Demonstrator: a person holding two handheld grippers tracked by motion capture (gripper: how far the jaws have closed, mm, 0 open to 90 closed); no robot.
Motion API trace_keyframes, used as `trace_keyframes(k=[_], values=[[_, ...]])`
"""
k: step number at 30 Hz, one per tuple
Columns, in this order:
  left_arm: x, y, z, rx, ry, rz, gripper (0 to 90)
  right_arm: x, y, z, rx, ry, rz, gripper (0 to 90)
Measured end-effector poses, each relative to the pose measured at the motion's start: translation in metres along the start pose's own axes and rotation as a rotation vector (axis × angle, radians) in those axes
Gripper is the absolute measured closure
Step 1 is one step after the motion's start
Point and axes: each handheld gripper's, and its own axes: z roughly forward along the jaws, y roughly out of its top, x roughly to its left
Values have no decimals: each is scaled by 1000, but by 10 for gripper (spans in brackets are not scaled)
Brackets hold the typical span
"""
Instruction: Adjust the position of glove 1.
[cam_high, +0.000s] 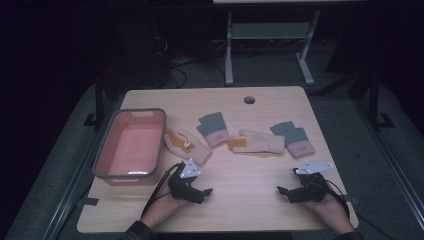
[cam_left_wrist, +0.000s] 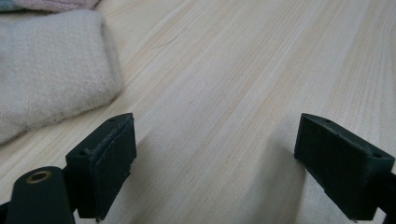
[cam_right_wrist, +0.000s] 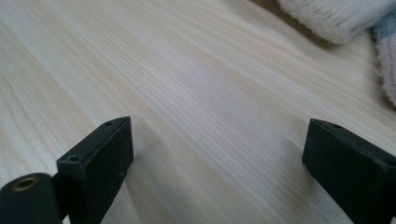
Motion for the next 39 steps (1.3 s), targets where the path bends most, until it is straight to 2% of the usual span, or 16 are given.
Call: trace_keyframes(k=[2, 9, 11, 14, 16, 18, 20, 21, 22, 23, 24, 28, 34, 39], values=[[0, -1, -1, -2, -14, 15, 121, 0, 0, 0, 0, -2, 0, 83], [-1, -2, -2, -2, -25, 22, 121, 2, -1, -1, -1, -11, 9, 86], [-1, -4, -3, -3, -29, 25, 121, 1, 0, -3, 8, -6, 9, 145], [-1, -5, -5, -4, -31, 28, 121, 0, 4, -4, 26, 12, 12, 164], [-1, -5, -5, -6, -33, 29, 121, 1, 6, -4, 25, 27, 6, 232], [-1, -6, -6, -6, -33, 32, 121, 2, 8, -5, 27, 29, 1, 242], [0, -6, -6, -10, -32, 34, 122, 3, 15, -9, 5, 33, 4, 404], [-1, -6, -5, -16, -34, 24, 122, 2, 17, -10, -4, 46, -6, 451], [-1, -6, -5, -16, -34, 24, 121, 2, 17, -10, -4, 46, -6, 451], [0, -6, -6, -11, -33, 31, 121, 1, 21, -11, -10, 53, -2, 498], [-1, -6, -6, -12, -33, 30, 121, -2, 27, -9, -15, 57, 8, 589], [-1, -6, -6, -11, -33, 30, 122, -9, 35, -5, -27, 70, 27, 726], [0, -6, -6, -4, -33, 34, 121, -16, 46, 1, -31, 72, 47, 892], [0, -6, -6, -6, -33, 33, 121, -22, 56, 8, -40, 54, 56, 898]])
